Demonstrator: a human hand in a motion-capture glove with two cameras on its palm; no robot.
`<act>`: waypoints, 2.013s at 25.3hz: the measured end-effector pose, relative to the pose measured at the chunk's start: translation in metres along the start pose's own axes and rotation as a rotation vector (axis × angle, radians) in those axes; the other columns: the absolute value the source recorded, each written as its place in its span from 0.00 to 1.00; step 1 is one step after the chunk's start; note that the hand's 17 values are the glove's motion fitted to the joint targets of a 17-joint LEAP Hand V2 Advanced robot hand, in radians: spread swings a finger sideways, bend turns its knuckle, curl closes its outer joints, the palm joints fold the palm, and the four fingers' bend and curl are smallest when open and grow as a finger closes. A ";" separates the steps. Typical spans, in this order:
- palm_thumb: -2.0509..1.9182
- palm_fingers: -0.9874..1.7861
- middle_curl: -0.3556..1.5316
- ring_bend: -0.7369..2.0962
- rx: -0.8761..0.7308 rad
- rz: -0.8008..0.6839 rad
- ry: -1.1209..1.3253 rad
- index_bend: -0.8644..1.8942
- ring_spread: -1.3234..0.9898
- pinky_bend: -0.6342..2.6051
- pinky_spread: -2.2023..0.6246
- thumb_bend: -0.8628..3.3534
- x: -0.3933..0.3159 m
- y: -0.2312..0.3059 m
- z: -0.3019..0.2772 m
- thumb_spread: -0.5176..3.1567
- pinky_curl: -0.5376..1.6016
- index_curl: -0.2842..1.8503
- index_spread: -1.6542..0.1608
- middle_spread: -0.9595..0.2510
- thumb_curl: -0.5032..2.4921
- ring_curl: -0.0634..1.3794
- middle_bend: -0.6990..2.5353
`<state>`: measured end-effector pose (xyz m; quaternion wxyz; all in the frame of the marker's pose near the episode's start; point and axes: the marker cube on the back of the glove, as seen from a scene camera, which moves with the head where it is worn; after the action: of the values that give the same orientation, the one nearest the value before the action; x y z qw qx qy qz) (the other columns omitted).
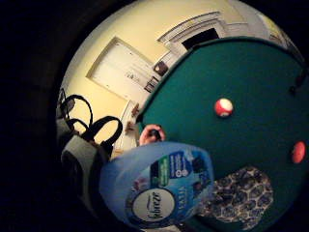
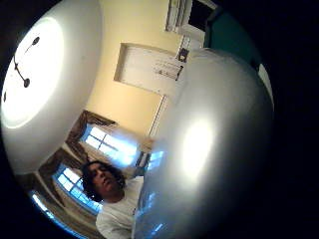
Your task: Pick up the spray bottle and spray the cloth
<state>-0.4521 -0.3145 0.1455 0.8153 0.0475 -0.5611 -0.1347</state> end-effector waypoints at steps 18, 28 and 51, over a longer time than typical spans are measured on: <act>0.75 0.86 0.49 0.54 0.114 0.059 -0.046 0.44 0.48 0.35 0.67 0.20 0.106 -0.003 0.059 0.24 0.45 0.44 0.76 0.62 0.46 0.39 0.42; 0.75 0.86 0.49 0.54 0.154 0.035 -0.055 0.44 0.48 0.35 0.67 0.20 0.113 -0.028 0.077 0.23 0.45 0.44 0.76 0.62 0.46 0.39 0.42; 0.72 0.61 0.46 0.45 -0.133 0.250 0.089 0.42 0.50 0.28 0.76 0.19 0.141 0.017 0.074 0.32 0.44 0.42 0.74 0.63 0.43 0.36 0.38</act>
<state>-0.4710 -0.3311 0.3035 0.8512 -0.0707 -0.5157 -0.0669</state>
